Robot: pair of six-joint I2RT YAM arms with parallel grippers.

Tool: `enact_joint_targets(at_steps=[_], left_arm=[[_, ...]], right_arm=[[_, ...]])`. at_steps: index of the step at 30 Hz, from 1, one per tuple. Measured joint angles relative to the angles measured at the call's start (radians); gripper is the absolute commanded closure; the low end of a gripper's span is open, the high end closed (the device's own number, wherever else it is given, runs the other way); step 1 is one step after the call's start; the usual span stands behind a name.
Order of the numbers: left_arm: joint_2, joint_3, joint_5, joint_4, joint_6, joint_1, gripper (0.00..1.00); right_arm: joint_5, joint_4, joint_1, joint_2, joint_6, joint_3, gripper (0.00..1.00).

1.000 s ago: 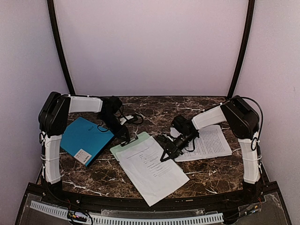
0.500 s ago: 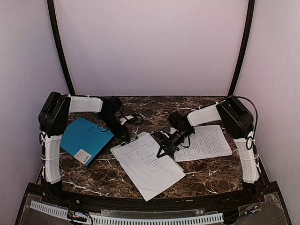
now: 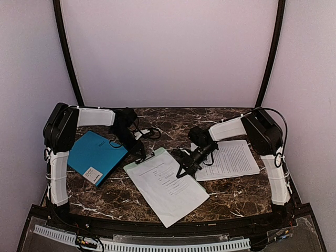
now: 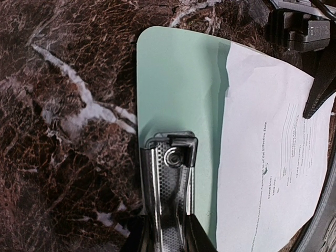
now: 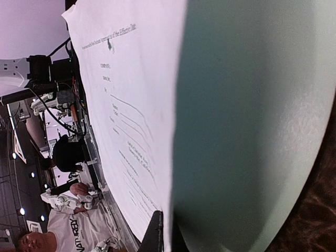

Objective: Put the files into the folder

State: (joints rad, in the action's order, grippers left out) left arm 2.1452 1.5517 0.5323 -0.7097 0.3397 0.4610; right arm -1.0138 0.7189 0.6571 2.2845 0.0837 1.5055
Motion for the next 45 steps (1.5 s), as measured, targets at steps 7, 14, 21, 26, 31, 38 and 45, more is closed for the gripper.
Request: enact_joint_targets(at_steps=[7, 14, 21, 26, 31, 38, 45], left_arm=[[0.0, 0.003, -0.019, -0.001, 0.0, 0.009, 0.99], [-0.003, 0.005, -0.052, 0.011, -0.003, 0.032, 0.99], [-0.029, -0.03, -0.108, 0.073, -0.011, 0.077, 0.99], [-0.057, -0.071, -0.142, 0.118, -0.011, 0.098, 0.99], [-0.069, -0.087, -0.157, 0.135, -0.008, 0.1, 0.99], [-0.07, -0.087, -0.16, 0.136, -0.006, 0.1, 0.99], [-0.083, -0.104, -0.164, 0.14, -0.003, 0.1, 0.99]], right_arm=[[-0.008, 0.033, 0.0, 0.012, -0.005, 0.018, 1.0], [-0.048, 0.023, 0.0, 0.022, 0.031, 0.02, 1.0], [-0.125, -0.024, 0.0, 0.029, 0.101, 0.008, 1.0], [-0.185, -0.069, -0.008, 0.023, 0.126, -0.029, 1.0], [-0.221, -0.105, -0.01, -0.002, 0.148, -0.088, 1.0], [-0.254, -0.13, -0.013, -0.028, 0.167, -0.15, 1.0], [-0.272, -0.148, -0.023, -0.029, 0.204, -0.154, 1.0]])
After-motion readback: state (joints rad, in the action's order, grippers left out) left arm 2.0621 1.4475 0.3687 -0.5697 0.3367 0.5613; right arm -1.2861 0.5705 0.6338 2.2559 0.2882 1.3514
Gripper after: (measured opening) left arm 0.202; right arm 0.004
